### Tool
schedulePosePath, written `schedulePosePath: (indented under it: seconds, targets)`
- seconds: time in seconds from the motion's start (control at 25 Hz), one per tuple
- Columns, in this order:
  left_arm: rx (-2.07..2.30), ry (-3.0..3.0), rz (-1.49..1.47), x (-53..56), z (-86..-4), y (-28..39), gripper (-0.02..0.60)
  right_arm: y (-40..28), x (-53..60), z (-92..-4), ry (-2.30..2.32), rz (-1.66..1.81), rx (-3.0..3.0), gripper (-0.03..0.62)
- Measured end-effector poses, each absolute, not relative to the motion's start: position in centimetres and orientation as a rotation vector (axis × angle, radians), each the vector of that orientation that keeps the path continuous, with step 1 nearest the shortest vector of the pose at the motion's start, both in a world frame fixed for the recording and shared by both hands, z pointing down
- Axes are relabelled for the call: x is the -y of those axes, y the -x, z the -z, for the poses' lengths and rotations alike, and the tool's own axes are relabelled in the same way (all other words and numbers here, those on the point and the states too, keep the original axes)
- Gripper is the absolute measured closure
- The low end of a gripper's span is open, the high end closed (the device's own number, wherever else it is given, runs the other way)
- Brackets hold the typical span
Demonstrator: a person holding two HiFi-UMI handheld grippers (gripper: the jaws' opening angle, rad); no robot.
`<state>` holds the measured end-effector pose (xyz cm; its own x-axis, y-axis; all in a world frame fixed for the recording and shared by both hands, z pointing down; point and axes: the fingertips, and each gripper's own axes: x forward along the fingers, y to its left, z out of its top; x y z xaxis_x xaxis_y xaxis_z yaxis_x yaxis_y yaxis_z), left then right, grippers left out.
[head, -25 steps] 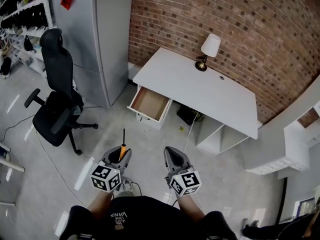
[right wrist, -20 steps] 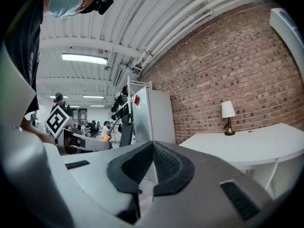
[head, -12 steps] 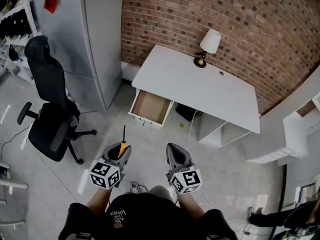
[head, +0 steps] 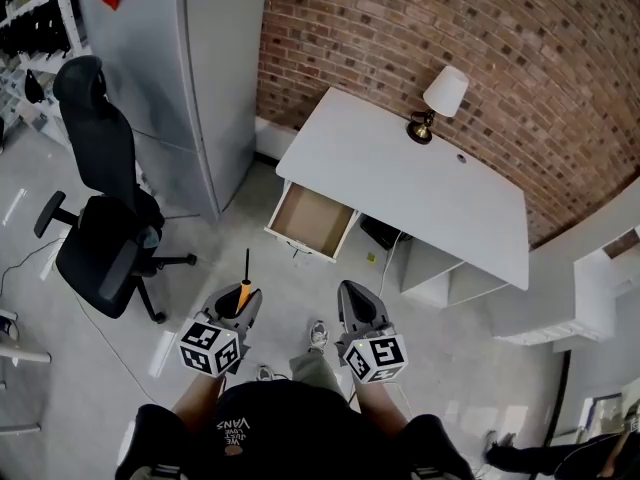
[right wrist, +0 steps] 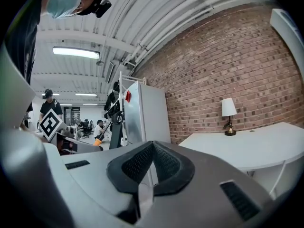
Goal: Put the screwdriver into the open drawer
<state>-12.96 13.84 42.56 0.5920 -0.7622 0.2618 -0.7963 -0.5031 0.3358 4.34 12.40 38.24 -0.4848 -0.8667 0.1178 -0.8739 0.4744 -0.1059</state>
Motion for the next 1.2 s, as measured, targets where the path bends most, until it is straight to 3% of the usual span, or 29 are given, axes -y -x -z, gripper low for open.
schedulePosePath:
  seconds: [0.6,1.2]
  targets:
    - [1.398,-2.265,-0.076,-0.1,-44.9,4.9,0.48,-10.6,1.7,-41.0,-1.265,-0.228,2.72,0.599]
    - [1.504,-2.089,-0.155,6.9,-51.5,-0.8,0.48,-13.8,9.4,-44.8,-0.925,-0.287,2.792,0.599]
